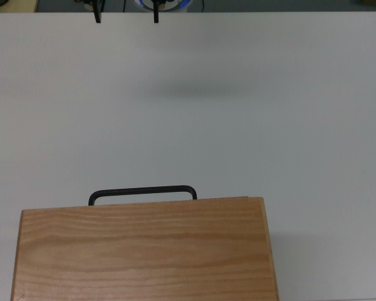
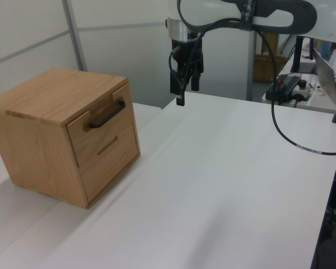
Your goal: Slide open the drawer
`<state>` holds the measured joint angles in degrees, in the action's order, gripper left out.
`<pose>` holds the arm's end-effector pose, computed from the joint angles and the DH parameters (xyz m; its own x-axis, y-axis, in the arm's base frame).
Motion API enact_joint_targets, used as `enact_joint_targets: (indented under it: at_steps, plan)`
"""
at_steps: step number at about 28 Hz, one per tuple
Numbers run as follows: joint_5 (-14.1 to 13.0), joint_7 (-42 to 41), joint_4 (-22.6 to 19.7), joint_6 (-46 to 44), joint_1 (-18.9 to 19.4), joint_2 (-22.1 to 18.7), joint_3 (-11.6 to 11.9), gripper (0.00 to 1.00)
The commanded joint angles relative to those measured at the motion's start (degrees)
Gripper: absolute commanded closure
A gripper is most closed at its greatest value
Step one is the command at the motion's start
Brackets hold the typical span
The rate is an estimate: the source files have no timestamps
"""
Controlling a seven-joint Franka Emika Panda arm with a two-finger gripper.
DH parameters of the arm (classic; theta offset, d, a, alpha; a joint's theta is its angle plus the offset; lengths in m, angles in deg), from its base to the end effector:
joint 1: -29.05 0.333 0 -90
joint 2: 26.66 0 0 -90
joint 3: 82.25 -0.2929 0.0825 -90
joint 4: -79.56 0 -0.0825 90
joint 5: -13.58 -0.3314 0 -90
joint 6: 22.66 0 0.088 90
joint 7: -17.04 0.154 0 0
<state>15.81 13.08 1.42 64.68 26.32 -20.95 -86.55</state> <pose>0.5290 0.0063 0.5856 0.9939 0.0937 0.0589 0.0917 -0.9952 0.0354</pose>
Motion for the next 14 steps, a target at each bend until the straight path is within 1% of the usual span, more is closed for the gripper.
enact_joint_targets:
  at_steps: [1, 10, 12, 14]
  plan:
    - [0.8, -2.1, 0.2, -1.0, 0.3, -0.4, -0.3, 0.0]
    - [0.8, -0.4, 0.2, -1.3, 0.2, -0.8, 0.1, 0.0]
    - [0.8, 0.8, 0.2, -1.6, 0.2, -0.8, 0.3, 0.0]
    - [1.5, 3.2, 0.2, -1.6, 0.1, -0.9, 0.3, 0.0]
